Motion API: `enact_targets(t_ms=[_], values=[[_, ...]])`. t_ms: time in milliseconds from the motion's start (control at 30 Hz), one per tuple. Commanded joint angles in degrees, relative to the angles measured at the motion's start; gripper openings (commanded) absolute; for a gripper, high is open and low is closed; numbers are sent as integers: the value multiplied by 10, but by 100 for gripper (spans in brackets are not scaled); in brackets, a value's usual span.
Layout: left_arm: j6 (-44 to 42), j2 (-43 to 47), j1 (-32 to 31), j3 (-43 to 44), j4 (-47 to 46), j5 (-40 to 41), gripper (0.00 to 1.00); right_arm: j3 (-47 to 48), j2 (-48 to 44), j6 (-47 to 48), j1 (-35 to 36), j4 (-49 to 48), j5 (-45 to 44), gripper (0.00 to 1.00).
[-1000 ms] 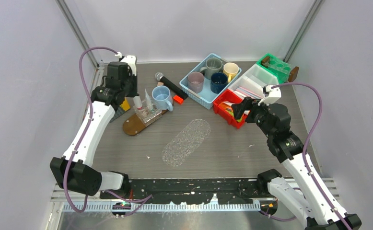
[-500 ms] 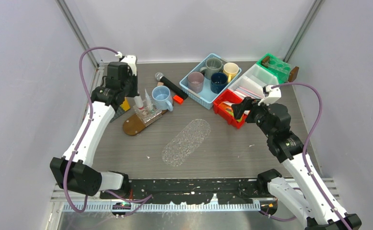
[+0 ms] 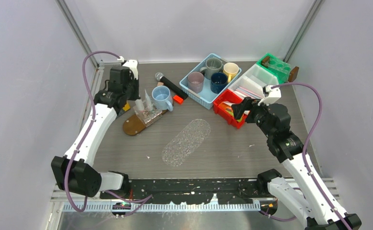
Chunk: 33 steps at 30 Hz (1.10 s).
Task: Prepare toiletry sets of a toothbrush and toothpaste on the tray
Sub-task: Place the toothpaste in the toothpaste holder.
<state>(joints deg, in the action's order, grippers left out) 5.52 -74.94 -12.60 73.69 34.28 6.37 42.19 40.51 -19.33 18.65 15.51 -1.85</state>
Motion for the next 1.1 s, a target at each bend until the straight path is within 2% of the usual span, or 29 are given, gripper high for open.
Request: enact_targets(t_ms=[0,333,567,800,1067], values=[[0,20,4,-22,-49,0,0,-2,-3,6,2,-25,-1,88],[14,3,4,-62,-87,8,0,-5,-1,5,2,-28,-1,88],[18,5,4,-87,-104,27,5,-8,0,4,1,-32,0,88],[22,-2,4,-94,-105,39,16,-10,-2,3,2,-33,-1,88],[22,12,4,-80,-90,43,42,-3,-4,3,2,-23,-7,88]])
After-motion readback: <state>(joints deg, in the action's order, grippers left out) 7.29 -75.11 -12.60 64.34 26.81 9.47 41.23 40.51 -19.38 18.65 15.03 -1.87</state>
